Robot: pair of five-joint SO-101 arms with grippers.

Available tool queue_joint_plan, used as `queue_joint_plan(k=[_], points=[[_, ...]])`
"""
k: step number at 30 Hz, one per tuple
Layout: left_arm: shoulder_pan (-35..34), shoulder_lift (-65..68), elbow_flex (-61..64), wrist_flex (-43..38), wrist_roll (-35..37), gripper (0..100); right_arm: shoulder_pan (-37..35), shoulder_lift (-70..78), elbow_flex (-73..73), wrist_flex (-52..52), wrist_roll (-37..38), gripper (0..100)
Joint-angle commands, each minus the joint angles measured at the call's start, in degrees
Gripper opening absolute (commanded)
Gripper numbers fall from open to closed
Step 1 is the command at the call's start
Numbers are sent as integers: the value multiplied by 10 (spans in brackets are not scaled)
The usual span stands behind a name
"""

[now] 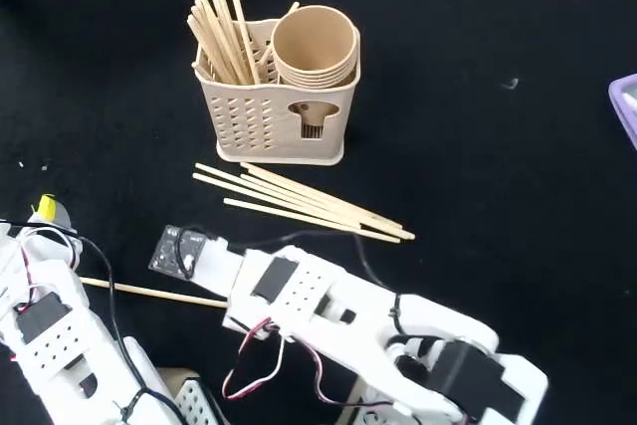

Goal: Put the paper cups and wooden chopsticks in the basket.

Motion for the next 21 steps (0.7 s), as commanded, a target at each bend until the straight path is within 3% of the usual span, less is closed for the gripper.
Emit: queue_joint_plan(k=[1, 12, 17, 21], points=[[0, -8, -3, -9, -4, 253, -7, 25, -10, -16, 3, 248], [0, -8, -3, -10, -4, 253, -8, 108, -65, 3, 6, 236], [0, -8, -3, -10, -4, 253, 4, 92, -64, 3, 92, 3], [0, -8, -3, -10, -4, 253, 53, 28, -48, 24, 118, 10]])
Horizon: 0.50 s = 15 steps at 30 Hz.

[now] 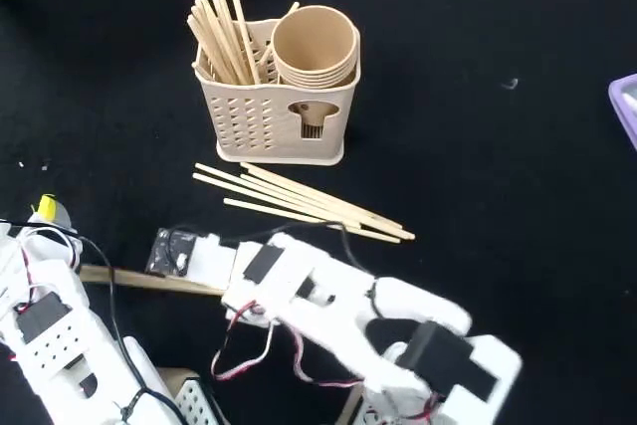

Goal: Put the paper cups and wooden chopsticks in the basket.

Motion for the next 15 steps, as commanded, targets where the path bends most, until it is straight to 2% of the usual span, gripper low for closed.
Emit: queue_joint_plan(k=[1, 7, 11, 13, 15], points=[[0, -8, -3, -10, -4, 253, 35, -68, 6, 29, 20, 11], [0, -8, -3, -10, -4, 253, 73, -176, 44, 95, 55, 10], [0, -8, -3, -10, -4, 253, 84, -211, 75, 95, 55, 11], [0, -8, -3, -10, -4, 253, 60, -214, 59, 94, 33, 18], [0, -8, -3, -10, -4, 253, 30, -210, 34, 95, -16, 68]])
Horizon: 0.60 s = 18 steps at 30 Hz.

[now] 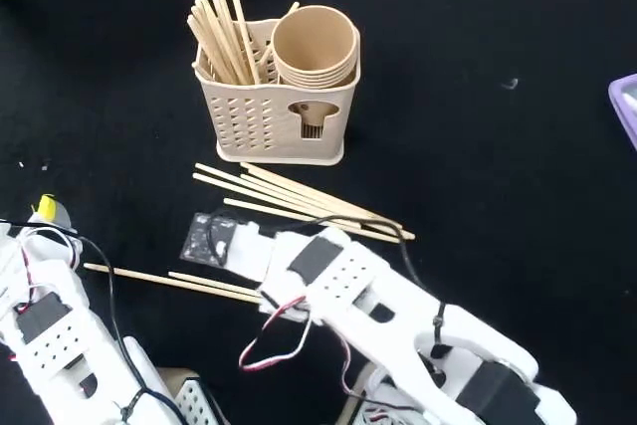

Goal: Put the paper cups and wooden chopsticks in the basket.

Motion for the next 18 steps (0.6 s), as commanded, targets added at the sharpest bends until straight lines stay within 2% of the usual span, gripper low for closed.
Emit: queue_joint_plan(k=[1, 4, 8, 18], points=[[0, -8, -3, -10, -4, 253, -47, -14, -49, -1, -67, 107], [0, -8, -3, -10, -4, 253, -91, 28, -58, -44, -84, 191], [0, -8, -3, -10, -4, 253, -98, 125, -84, -97, -85, 180], [0, -8, -3, -10, -4, 253, -101, 262, -155, -122, -84, 178]])
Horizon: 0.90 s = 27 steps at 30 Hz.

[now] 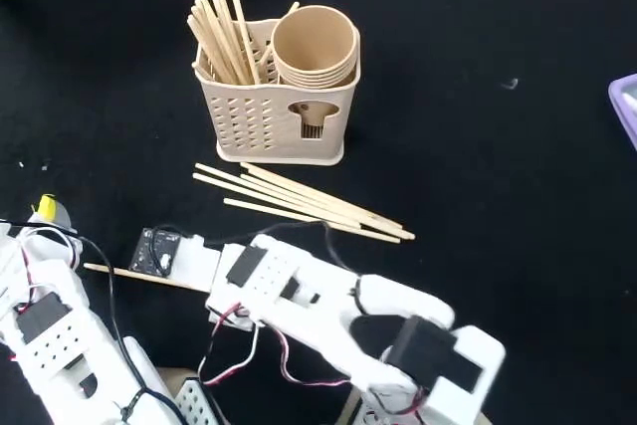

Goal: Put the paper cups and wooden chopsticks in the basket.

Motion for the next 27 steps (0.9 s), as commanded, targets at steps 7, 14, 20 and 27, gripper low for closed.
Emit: queue_joint_plan(k=[7, 14, 20, 27], points=[[0, -8, -3, -10, -4, 253, -6, 38, -29, -25, 36, 25], [0, -8, -3, -10, -4, 253, 24, -29, -30, 40, 40, 10], [0, -8, -3, -10, -4, 253, 109, -198, -11, 96, 37, 10], [0, -8, -3, -10, -4, 253, 151, -326, 52, 95, 30, 11]])
